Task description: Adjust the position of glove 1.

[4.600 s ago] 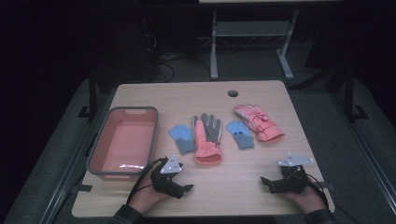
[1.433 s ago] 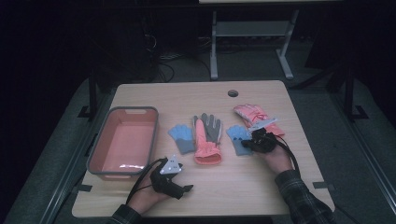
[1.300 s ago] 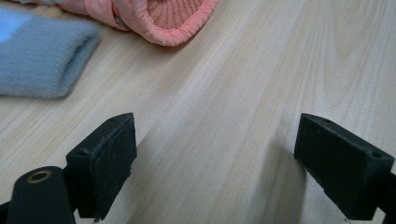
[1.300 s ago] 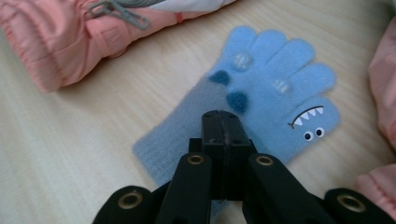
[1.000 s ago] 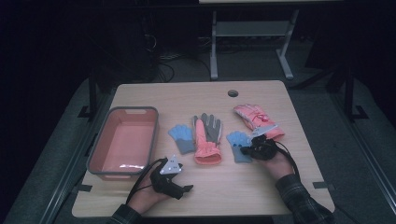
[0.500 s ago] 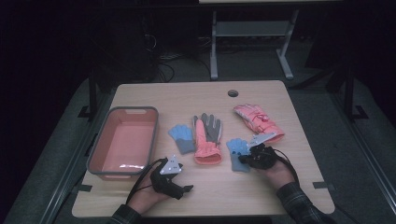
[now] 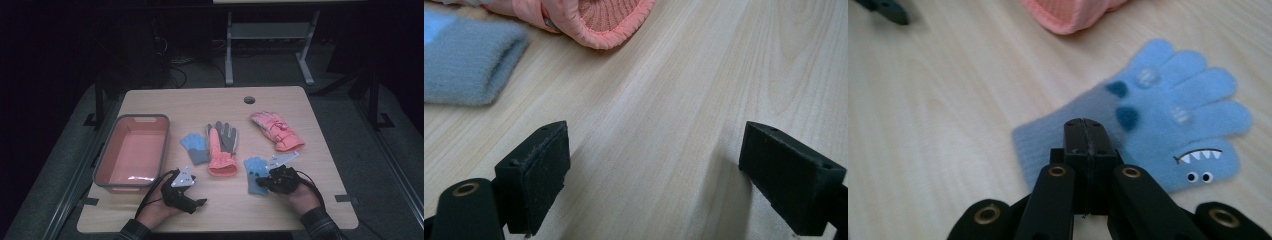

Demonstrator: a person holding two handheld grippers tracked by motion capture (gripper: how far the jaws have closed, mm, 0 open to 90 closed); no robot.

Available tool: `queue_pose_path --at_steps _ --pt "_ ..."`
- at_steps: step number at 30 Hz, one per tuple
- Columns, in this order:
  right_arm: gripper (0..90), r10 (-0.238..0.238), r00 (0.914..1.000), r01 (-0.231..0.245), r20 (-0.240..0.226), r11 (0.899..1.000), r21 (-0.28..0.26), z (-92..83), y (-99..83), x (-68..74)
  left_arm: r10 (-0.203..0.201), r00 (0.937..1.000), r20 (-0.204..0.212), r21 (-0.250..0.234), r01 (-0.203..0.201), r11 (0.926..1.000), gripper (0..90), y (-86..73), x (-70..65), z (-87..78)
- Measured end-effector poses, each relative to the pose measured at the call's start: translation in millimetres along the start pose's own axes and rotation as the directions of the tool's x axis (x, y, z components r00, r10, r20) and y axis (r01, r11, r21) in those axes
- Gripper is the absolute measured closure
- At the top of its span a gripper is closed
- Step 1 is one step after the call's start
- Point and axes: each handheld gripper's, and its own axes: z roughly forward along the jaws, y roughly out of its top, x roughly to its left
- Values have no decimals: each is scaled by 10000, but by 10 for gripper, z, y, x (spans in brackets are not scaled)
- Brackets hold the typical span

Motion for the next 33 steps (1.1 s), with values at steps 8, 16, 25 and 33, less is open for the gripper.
queue_pose_path --at_steps 8,16,25,33 --pt "900 -29 9993 44 362 9992 -401 -152 -57 2 34 10000 -25 3 -34 10000 124 2 2 -1" --pt "900 -3 10000 3 24 9999 129 -30 -87 -104 48 10000 -22 14 -48 10000 124 3 3 -2" --pt "900 -680 9959 700 -602 9970 318 92 -16 137 62 10000 -19 11 -62 10000 124 2 3 -2" --pt "900 -1119 9873 1174 -1125 9921 434 160 40 314 73 10000 -21 18 -73 10000 124 2 4 -3"
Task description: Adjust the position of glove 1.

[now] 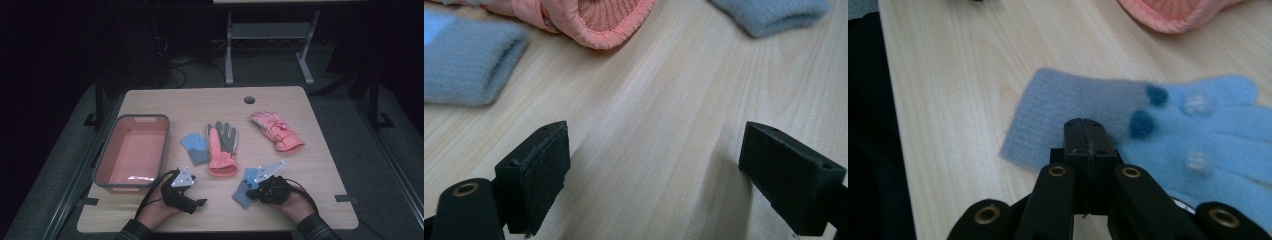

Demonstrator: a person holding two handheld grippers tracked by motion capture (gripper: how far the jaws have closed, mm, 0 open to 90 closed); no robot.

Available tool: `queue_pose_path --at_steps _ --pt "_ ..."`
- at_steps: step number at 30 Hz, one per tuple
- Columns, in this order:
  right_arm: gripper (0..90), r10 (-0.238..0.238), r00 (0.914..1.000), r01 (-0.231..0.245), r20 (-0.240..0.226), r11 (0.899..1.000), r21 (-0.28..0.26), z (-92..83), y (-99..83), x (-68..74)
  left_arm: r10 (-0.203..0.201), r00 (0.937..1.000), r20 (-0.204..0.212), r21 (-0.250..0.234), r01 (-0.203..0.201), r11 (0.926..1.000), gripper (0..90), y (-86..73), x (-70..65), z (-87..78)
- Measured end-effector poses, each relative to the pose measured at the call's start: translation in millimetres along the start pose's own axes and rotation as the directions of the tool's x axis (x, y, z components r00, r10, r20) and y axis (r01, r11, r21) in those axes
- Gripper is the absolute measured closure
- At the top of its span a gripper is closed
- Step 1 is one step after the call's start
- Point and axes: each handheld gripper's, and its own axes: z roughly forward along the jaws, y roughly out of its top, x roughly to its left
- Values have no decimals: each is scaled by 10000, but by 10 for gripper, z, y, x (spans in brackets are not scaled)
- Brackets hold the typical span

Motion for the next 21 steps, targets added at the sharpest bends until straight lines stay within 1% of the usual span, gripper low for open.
queue_pose_path --at_steps 4,6,7,8,10,11,12,13,16,19,20,21 --pt "900 23 10000 -23 -47 10000 -63 9 20 28 -65 10000 -3 -48 65 10000 124 0 -3 3" --pt "866 47 10000 -46 49 9998 -216 -24 23 18 -101 9999 16 -44 101 9999 124 -2 -6 4" --pt "816 150 9996 -141 225 9991 -395 -74 4 0 -51 10000 -10 -39 51 10000 124 2 2 6" --pt "800 231 9992 -216 331 9987 -461 -96 -6 -6 -83 10000 -27 -32 83 10000 123 4 0 9" --pt "718 468 9973 -428 567 9967 -697 -148 -43 -36 -131 9999 -43 -41 131 9999 124 5 -4 12" --pt "693 540 9951 -471 832 9954 -829 -176 -63 -54 -159 9999 -56 -70 158 9999 124 5 -7 14" --pt "667 661 9934 -580 939 9946 -863 -209 -81 -78 -186 9998 -70 -92 186 9998 124 6 -10 16" --pt "626 691 9920 -590 1059 9937 -956 -242 -99 -105 -163 9998 -77 -37 163 9999 124 8 -9 13" --pt "504 1186 9811 -986 1532 9863 -1319 -333 -158 -170 -177 9998 -124 -11 176 9998 124 13 -12 15" --pt "408 1517 9721 -1252 1788 9806 -1509 -373 -228 -215 -193 9997 -121 -23 192 9998 124 12 -14 17" --pt "408 1517 9721 -1252 1788 9806 -1509 -373 -228 -215 -193 9997 -121 -23 192 9998 124 12 -14 17" --pt "366 1753 9635 -1439 2023 9764 -1608 -415 -301 -249 -194 9997 -129 -20 193 9998 125 12 -15 16"
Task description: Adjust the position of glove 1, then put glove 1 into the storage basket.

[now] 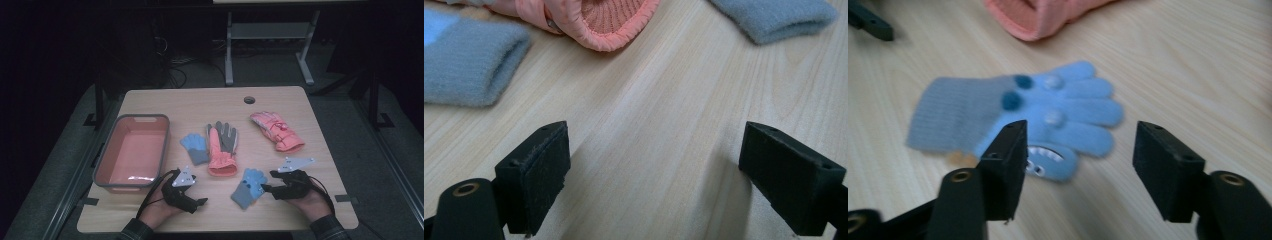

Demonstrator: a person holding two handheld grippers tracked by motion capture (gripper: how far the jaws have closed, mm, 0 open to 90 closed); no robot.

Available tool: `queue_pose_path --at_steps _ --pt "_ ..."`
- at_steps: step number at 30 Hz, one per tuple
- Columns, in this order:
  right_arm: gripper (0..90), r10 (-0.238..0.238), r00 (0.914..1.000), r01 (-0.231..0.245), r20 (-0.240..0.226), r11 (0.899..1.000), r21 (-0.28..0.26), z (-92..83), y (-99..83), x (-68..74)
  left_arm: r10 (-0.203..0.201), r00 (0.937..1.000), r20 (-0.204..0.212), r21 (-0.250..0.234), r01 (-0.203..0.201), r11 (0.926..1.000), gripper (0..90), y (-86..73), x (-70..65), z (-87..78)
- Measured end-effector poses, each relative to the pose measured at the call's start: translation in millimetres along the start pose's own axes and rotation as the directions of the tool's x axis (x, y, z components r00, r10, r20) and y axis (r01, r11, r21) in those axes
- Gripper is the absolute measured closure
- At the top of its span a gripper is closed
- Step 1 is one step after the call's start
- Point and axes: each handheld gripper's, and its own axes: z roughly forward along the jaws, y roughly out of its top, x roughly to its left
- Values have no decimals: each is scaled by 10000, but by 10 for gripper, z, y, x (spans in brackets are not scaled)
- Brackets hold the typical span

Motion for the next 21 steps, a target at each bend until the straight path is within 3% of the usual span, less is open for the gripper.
queue_pose_path --at_steps 2,3,10,15,16,21 --pt "328 103 9999 -102 121 9999 -82 -17 -23 -17 -43 10000 10 -56 43 10000 125 -4 -8 0" --pt "242 612 9974 -607 391 9981 -135 -60 -108 -91 -29 10000 38 -37 29 10000 128 -2 -14 -3" --pt "142 1089 9819 -1072 1549 9941 -189 -146 -348 -302 -143 9999 69 165 141 9998 129 38 -2 -3" --pt "134 1256 9791 -1227 1597 9920 -281 -138 -427 -386 -126 9999 -74 141 127 9998 129 80 -24 -23" --pt "124 1261 9756 -1244 1800 9920 -207 -108 -448 -401 -173 9998 -57 106 174 9998 129 90 -24 -31" --pt "83 1290 9726 -1287 1932 9916 -145 -63 -481 -427 -661 9976 -191 -137 658 9977 130 168 -20 -88"
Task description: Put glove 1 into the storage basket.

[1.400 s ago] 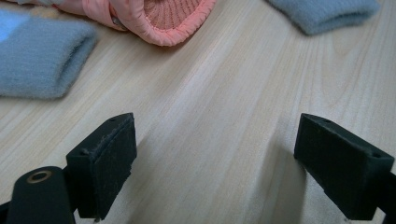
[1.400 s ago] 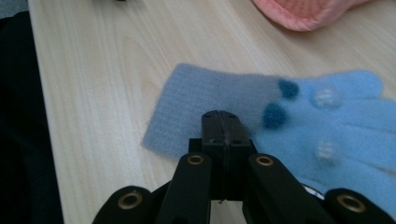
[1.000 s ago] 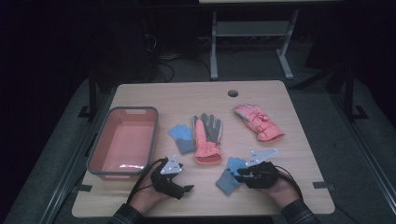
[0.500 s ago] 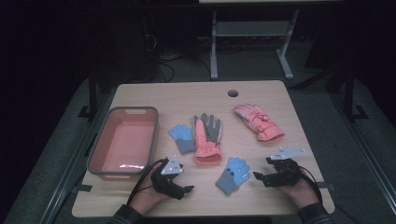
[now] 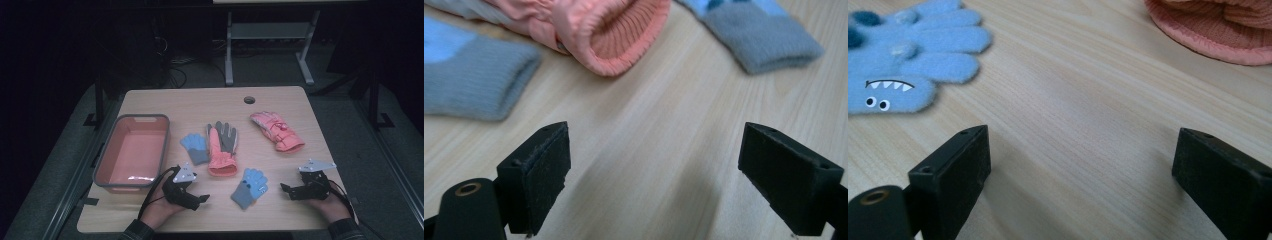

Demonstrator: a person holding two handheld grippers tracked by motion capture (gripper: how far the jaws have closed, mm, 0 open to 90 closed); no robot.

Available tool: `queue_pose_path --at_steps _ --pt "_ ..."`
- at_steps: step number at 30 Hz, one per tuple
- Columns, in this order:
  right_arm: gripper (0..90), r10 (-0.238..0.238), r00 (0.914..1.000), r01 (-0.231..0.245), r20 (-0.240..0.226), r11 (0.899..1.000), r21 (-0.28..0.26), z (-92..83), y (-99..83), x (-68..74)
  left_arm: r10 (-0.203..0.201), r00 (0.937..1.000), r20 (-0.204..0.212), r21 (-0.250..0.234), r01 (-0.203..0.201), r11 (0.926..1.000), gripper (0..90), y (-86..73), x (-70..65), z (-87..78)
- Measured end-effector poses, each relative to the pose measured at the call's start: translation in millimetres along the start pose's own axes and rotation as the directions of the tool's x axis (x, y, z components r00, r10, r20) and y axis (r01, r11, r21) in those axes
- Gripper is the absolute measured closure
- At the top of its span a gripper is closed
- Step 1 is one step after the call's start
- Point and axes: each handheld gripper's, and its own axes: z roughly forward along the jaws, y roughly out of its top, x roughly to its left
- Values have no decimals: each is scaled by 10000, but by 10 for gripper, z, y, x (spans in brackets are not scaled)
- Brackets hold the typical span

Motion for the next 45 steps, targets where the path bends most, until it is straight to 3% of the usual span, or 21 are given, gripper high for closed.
queue_pose_path --at_steps 10,15,17,18,20,21,22,24,25,26,27,28,31,35,36,40,41,42,44,45 --pt "72 19 10000 -20 -34 9998 -206 7 -27 -13 -664 9955 -671 -371 640 9973 152 220 10 -62" --pt "72 18 10000 -18 -26 9998 -204 5 -29 -12 -1100 9897 -913 -635 1045 9925 239 362 46 -51" --pt "72 7 10000 -7 -27 9998 -201 4 -30 -12 -1121 9886 -1003 -655 1059 9922 327 396 59 -53" --pt "72 8 10000 -9 -28 9998 -201 5 -30 -12 -1289 9858 -1073 -670 1222 9902 327 431 76 -54" --pt "72 9 10000 -10 -26 9998 -202 5 -30 -12 -1515 9819 -1137 -734 1437 9869 420 478 107 -51" --pt "72 3 10000 -3 -28 9998 -205 5 -30 -13 -1676 9752 -1448 -633 1599 9851 504 533 141 -35" --pt "72 3 10000 -3 -28 9998 -205 5 -30 -13 -1676 9752 -1448 -633 1599 9851 516 533 141 -35" --pt "72 23 10000 -23 -28 9998 -200 4 -29 -12 -1840 9642 -1911 -511 1774 9828 517 595 205 10" --pt "72 10 10000 -11 -18 9998 -206 5 -30 -12 -1840 9642 -1911 -511 1774 9828 516 595 205 10" --pt "72 10 10000 -11 -18 9998 -206 5 -30 -12 -1966 9598 -2001 -508 1902 9804 516 621 230 36" --pt "72 22 10000 -22 -16 9998 -201 3 -31 -10 -2040 9514 -2308 -461 1988 9790 521 669 279 72" --pt "72 22 10000 -22 -16 9998 -201 3 -31 -10 -2040 9514 -2308 -461 1988 9790 528 669 279 72" --pt "72 34 10000 -35 -12 9998 -198 2 -32 -9 -2162 9423 -2557 -426 2124 9763 539 724 355 111" --pt "72 73 10000 -73 -34 9998 -178 2 -32 -6 -2502 9199 -3019 -345 2517 9672 581 781 523 200" --pt "72 73 10000 -73 -34 9998 -178 2 -32 -6 -2502 9199 -3019 -345 2517 9672 584 781 523 200" --pt "72 66 10000 -67 -34 9998 -177 2 -32 -6 -2803 8935 -3508 -181 2928 9560 590 789 673 338" --pt "72 66 10000 -67 -34 9998 -177 2 -32 -6 -2803 8935 -3508 -181 2928 9560 590 789 673 338" --pt "72 66 10000 -67 -35 9998 -176 1 -32 -7 -2964 8839 -3617 -286 3073 9512 590 782 706 356" --pt "72 63 10000 -63 -37 9998 -178 1 -32 -7 -3068 8725 -3803 -242 3222 9464 590 762 764 378" --pt "72 63 10000 -63 -37 9998 -178 1 -32 -7 -3068 8725 -3803 -242 3222 9464 590 762 764 378"
